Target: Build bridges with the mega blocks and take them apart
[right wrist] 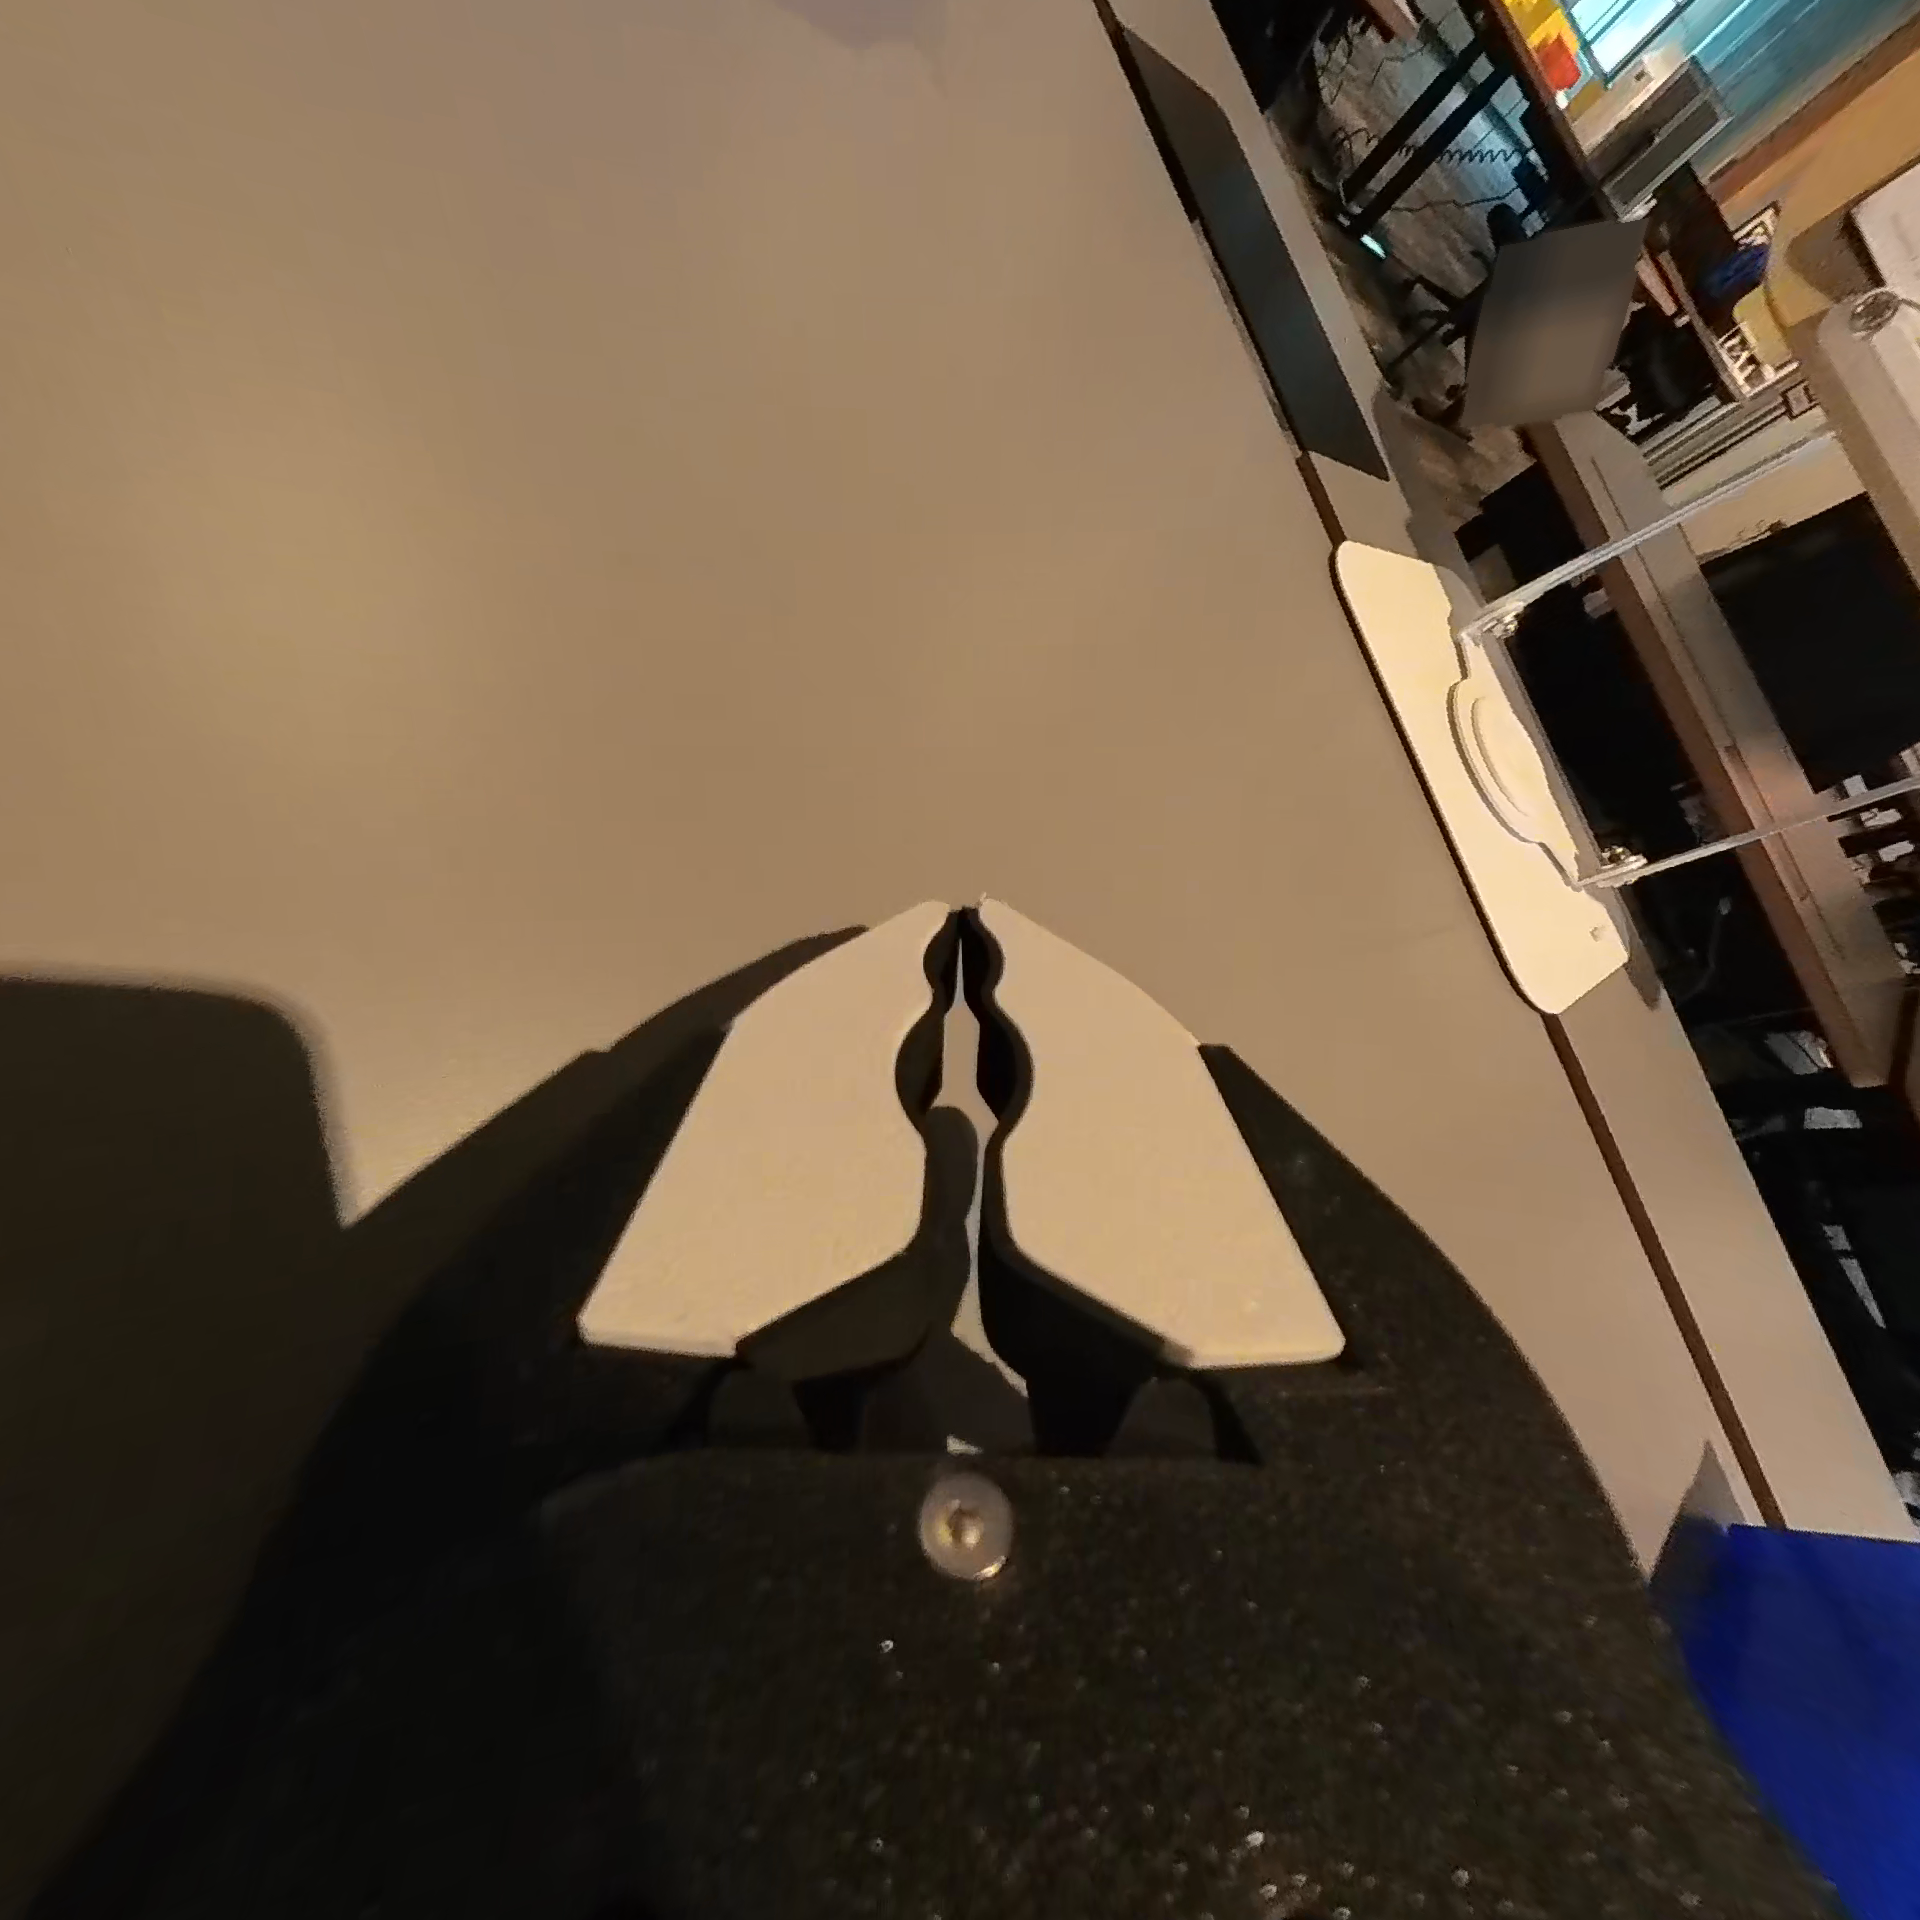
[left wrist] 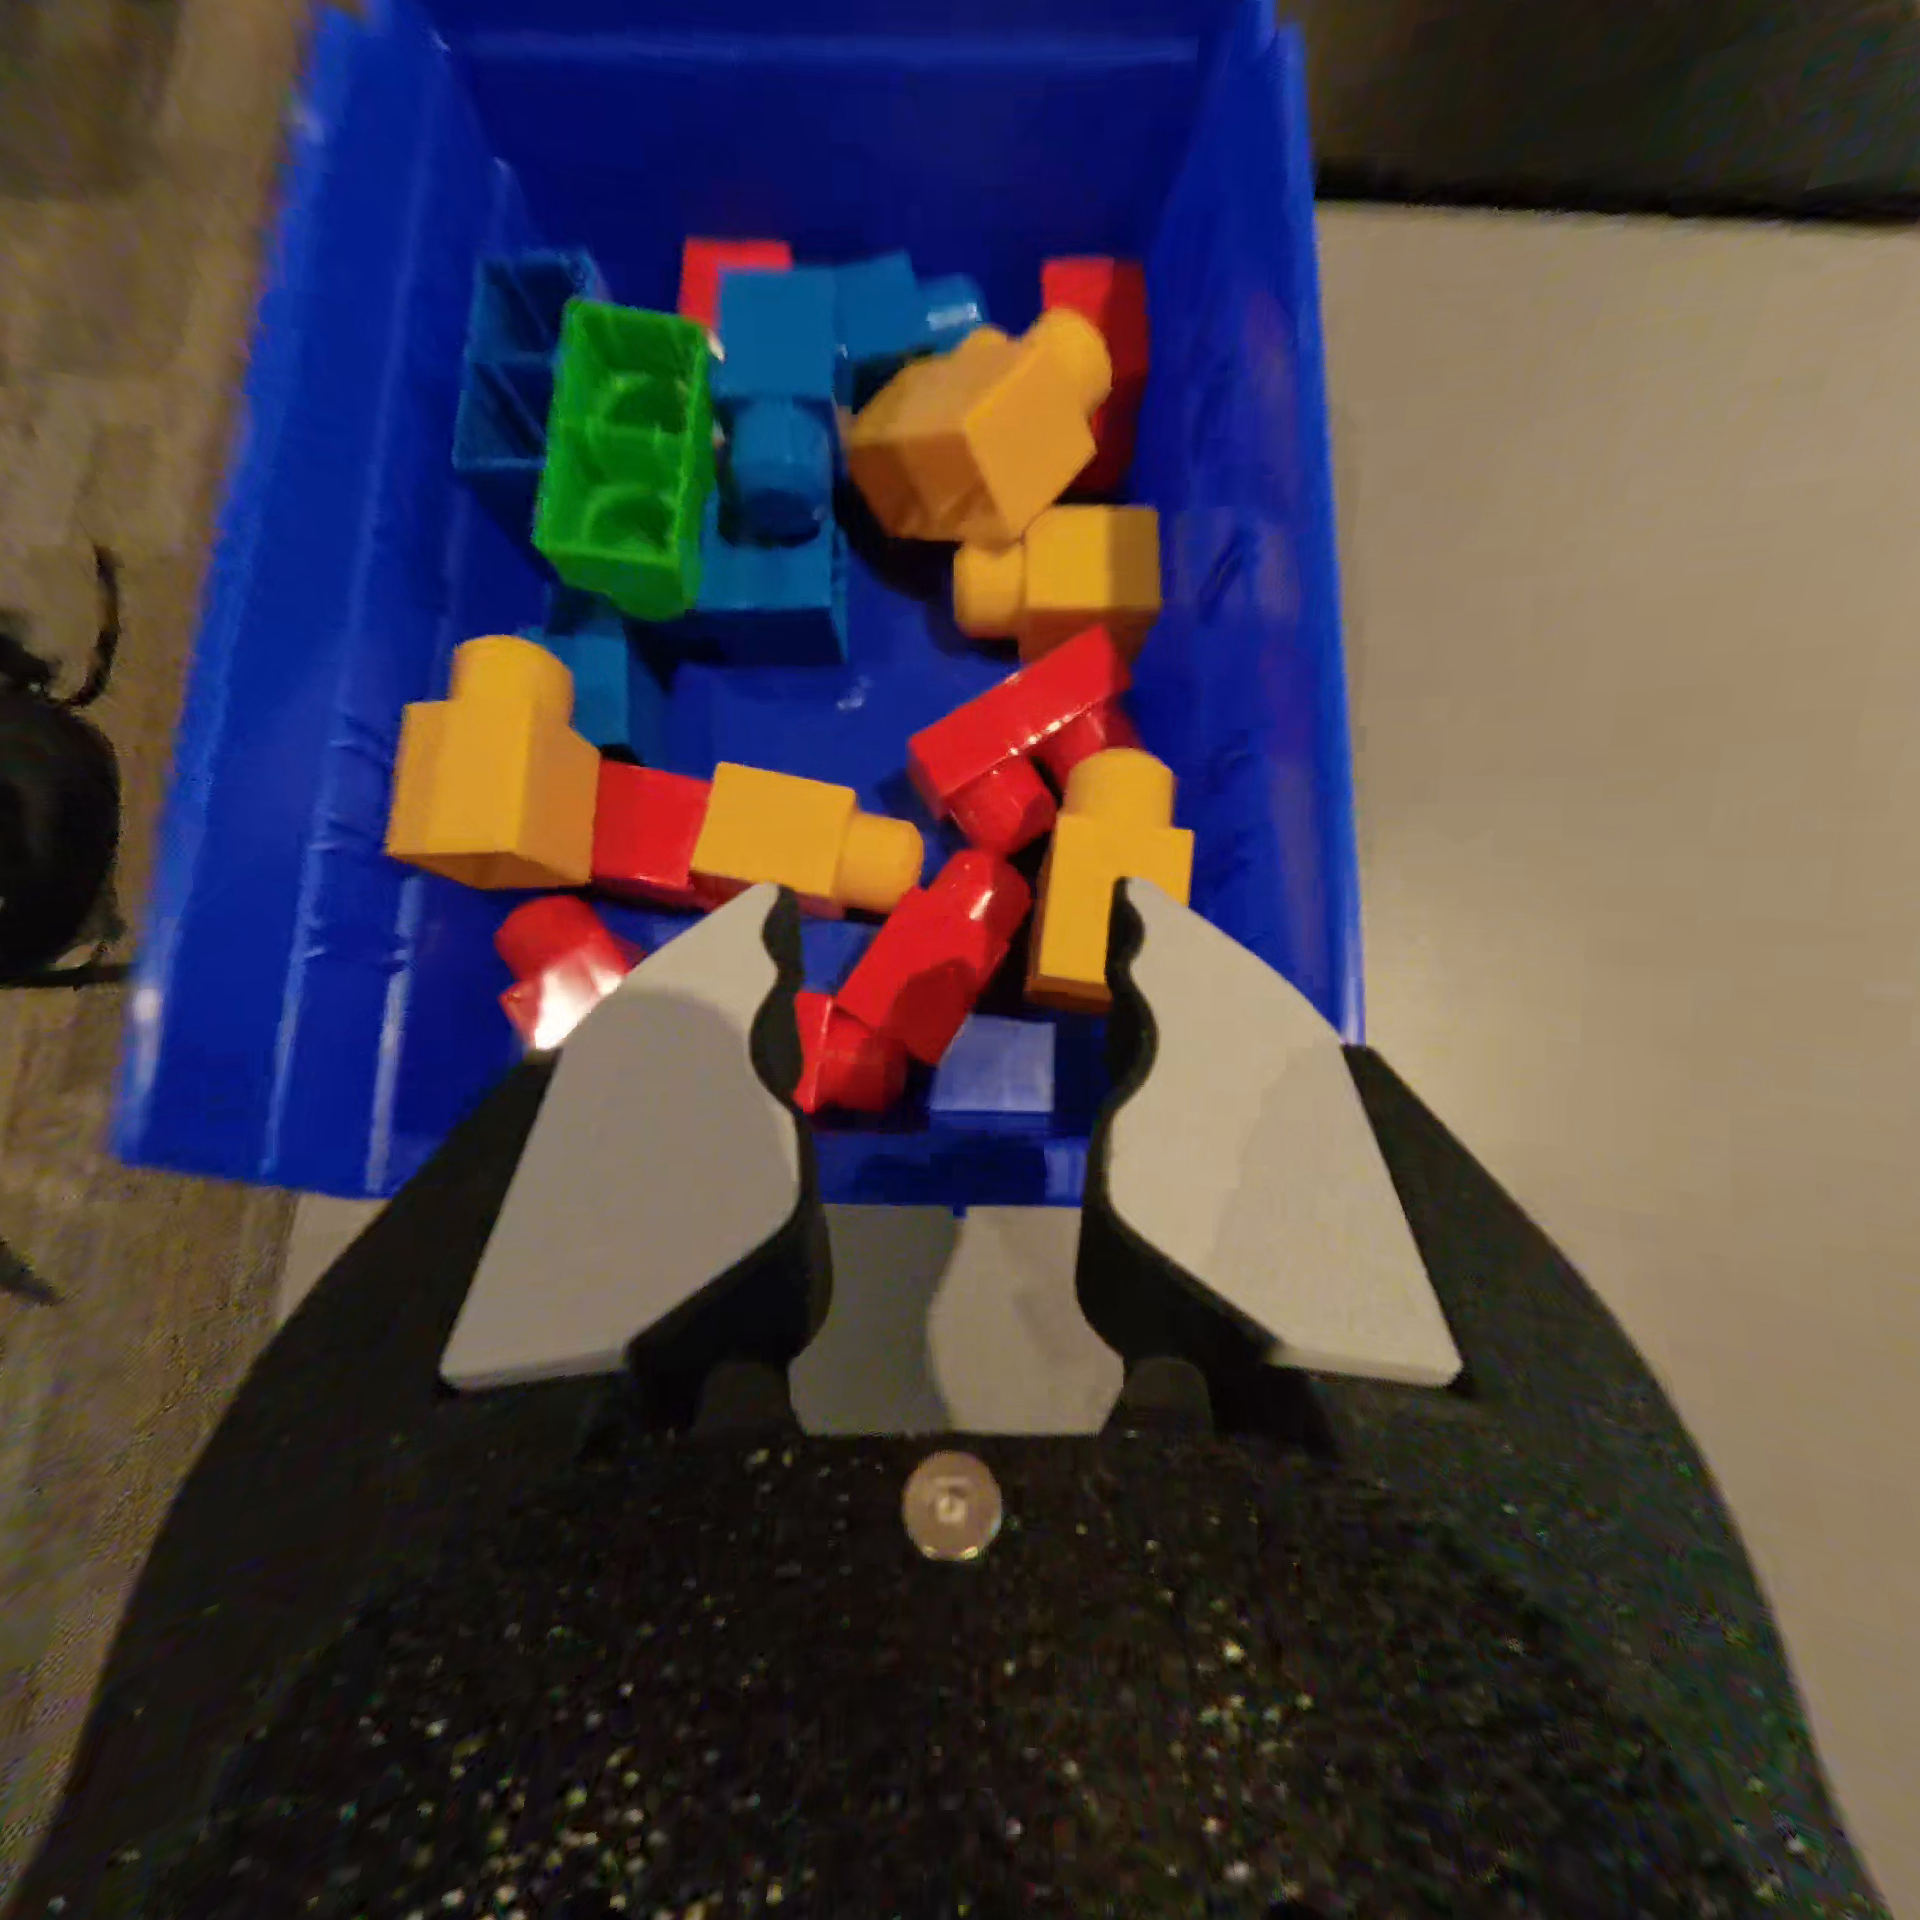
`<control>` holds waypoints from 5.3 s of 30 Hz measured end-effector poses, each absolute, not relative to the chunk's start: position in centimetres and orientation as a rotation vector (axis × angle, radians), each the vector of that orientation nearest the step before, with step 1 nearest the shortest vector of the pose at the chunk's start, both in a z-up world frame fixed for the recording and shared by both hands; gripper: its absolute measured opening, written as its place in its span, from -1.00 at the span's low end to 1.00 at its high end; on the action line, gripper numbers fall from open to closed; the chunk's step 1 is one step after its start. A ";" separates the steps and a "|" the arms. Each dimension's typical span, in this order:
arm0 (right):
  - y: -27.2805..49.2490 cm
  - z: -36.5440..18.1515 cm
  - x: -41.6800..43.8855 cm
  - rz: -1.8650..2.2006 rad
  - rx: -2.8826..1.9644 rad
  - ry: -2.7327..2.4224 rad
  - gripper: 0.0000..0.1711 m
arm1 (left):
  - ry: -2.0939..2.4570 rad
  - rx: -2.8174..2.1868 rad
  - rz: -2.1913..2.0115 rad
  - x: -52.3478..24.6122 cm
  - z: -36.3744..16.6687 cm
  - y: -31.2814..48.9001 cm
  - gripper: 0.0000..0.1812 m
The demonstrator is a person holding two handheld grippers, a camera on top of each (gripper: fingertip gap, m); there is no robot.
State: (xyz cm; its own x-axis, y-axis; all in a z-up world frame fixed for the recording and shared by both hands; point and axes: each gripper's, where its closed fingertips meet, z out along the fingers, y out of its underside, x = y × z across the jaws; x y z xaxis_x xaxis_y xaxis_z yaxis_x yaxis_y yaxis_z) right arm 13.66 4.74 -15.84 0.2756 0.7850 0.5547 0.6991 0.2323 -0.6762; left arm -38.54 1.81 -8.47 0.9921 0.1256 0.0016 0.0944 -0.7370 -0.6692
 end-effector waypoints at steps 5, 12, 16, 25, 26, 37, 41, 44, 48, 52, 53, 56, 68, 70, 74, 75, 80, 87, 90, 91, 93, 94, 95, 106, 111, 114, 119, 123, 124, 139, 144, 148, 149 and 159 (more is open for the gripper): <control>4.5 -15.7 13.6 0.119 -1.473 -1.455 -1.00 | -0.108 -2.536 -0.079 -37.3 -11.2 2.8 -0.45; 4.3 -16.0 13.5 0.085 -1.450 -1.482 -1.00 | -0.085 -2.595 -0.128 -35.9 -12.1 3.0 -0.46; 4.1 -16.1 13.5 0.065 -1.437 -1.495 -1.00 | -0.096 -2.646 -0.186 -35.8 -13.0 3.0 -0.47; 4.0 -16.2 13.5 0.054 -1.425 -1.510 -1.00 | -0.071 -2.674 -0.340 -35.2 -13.6 2.9 -0.61; 4.0 -16.2 13.4 0.052 -1.422 -1.511 -1.00 | -0.077 -2.674 -0.325 -35.5 -13.6 2.8 -0.61; 4.1 -16.0 13.5 0.062 -1.424 -1.493 -0.98 | 0.108 -2.041 -0.391 -29.0 0.2 2.6 -0.61; 4.2 -14.8 13.6 0.198 -1.447 -1.420 -0.89 | 0.495 -1.653 -0.827 -16.0 5.7 2.0 -0.61; 3.8 -12.9 13.9 0.440 -1.461 -1.315 -0.77 | 0.727 -1.424 -1.049 -6.7 5.3 1.8 -0.61; 1.9 -9.6 14.4 0.947 -1.446 -1.152 -0.60 | 0.886 -1.257 -1.257 3.5 0.2 1.7 -0.61; 1.0 -9.0 14.8 1.154 -1.453 -1.139 -0.45 | 0.971 -1.263 -1.307 9.4 -3.7 0.8 -0.61; 1.0 -9.0 14.7 1.165 -1.457 -1.140 -0.43 | 1.010 -1.277 -1.312 10.3 -4.6 0.3 -0.61; 0.6 -9.2 14.3 1.165 -1.463 -1.159 -0.40 | 1.108 -1.308 -1.319 12.1 -6.5 -0.8 -0.61; 1.2 -10.3 14.2 0.965 -1.540 -1.233 -0.55 | 1.089 -1.418 -1.255 11.2 -8.0 0.5 -0.60; 2.1 -10.9 15.0 0.885 -1.609 -1.232 -0.55 | 1.039 -1.450 -1.202 10.2 -8.0 1.6 -0.60; 3.8 -12.6 16.8 0.718 -1.762 -1.239 -0.55 | 0.972 -1.561 -1.034 8.3 -9.2 3.9 -0.60; 4.0 -13.1 17.1 0.696 -1.799 -1.245 -0.55 | 0.971 -1.584 -1.006 8.0 -9.5 4.2 -0.60; 4.4 -16.2 18.1 0.583 -1.924 -1.315 -0.55 | 0.992 -1.636 -0.936 8.1 -10.3 4.5 -0.61; 4.4 -18.0 18.3 0.497 -1.977 -1.373 -0.54 | 1.065 -1.672 -0.872 8.6 -11.4 4.2 -0.61; 4.4 -18.1 18.4 0.486 -1.989 -1.368 -0.54 | 1.061 -1.672 -0.858 8.6 -11.4 4.2 -0.62; 4.4 -18.1 18.4 0.487 -1.993 -1.364 -0.54 | 1.055 -1.668 -0.856 8.6 -11.3 4.1 -0.62; 4.4 -18.1 18.5 0.495 -2.000 -1.361 -0.48 | 1.045 -1.664 -0.855 8.6 -11.2 4.1 -0.63; 4.4 -18.0 18.5 0.503 -2.001 -1.356 -0.40 | 1.042 -1.663 -0.852 8.5 -11.1 4.1 -0.63; 4.3 -17.9 18.5 0.522 -1.996 -1.359 -0.31 | 1.039 -1.661 -0.848 8.4 -11.0 4.1 -0.63; 2.5 -11.2 20.4 0.785 -1.708 -1.123 0.02 | 0.990 -1.551 -0.611 5.1 -5.8 2.8 -0.64; 1.5 -12.3 21.1 0.774 -1.704 -1.130 -0.01 | 0.834 -1.590 -0.328 -1.8 -1.5 1.5 -0.63; 1.5 -12.7 21.1 0.749 -1.709 -1.136 -0.04 | 0.667 -1.667 -0.163 -8.6 2.5 0.6 -0.60; 1.6 -12.8 21.1 0.742 -1.716 -1.136 -0.08 | 0.389 -1.843 0.044 -20.8 7.9 -1.9 -0.49; 1.7 -12.7 21.1 0.759 -1.722 -1.118 -0.12 | 0.210 -2.039 0.210 -29.8 8.3 -3.0 -0.48; 1.7 -12.7 21.2 0.764 -1.725 -1.114 -0.13 | 0.174 -2.107 0.220 -31.7 7.5 -2.9 -0.48; 1.7 -12.9 21.0 0.791 -1.742 -1.124 -0.18 | -0.059 -2.842 -0.042 -41.2 -11.7 1.3 -0.50; 1.7 -12.8 21.1 0.789 -1.737 -1.117 -0.20 | -0.018 -2.927 -0.035 -40.9 -14.5 1.4 -0.48; 1.6 -13.0 21.0 0.767 -1.735 -1.135 -0.20 | 0.019 -2.998 -0.020 -40.7 -16.6 1.2 -0.53; 1.6 -13.0 21.0 0.764 -1.734 -1.140 -0.20 | 0.033 -2.993 -0.053 -40.3 -16.8 1.5 -0.61; 2.0 -12.4 21.2 0.780 -1.711 -1.093 -0.22 | 0.103 -2.461 0.044 -34.4 -3.3 4.5 -0.62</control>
State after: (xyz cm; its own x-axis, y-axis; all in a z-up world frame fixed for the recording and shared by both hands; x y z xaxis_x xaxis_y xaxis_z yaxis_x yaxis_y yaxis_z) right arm 21.18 1.95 -12.40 0.4025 0.9150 -0.0288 0.3246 -0.1721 -0.9301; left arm -34.44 4.47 -3.33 0.9963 -0.0634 -0.0579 -0.0857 -0.7757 -0.6252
